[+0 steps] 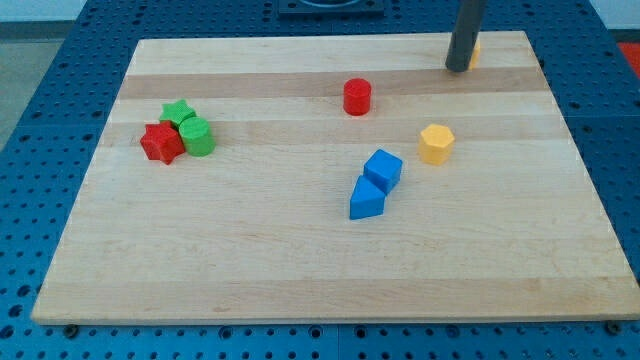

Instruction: Slide the arm to the left of the red circle

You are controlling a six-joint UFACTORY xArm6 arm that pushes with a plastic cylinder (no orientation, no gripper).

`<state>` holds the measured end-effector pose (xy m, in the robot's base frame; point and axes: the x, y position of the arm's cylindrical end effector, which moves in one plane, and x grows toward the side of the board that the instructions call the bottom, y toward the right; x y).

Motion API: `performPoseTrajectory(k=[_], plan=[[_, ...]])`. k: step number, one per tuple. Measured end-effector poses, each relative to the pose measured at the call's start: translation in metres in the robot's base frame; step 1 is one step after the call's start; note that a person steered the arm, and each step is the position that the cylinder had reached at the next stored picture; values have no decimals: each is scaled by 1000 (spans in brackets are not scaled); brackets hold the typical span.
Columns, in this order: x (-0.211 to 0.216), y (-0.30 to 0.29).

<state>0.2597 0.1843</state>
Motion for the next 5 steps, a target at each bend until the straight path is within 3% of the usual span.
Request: performPoseTrajectory(k=[2,3,5], plan=[[-16,9],[4,-16],[4,-120]])
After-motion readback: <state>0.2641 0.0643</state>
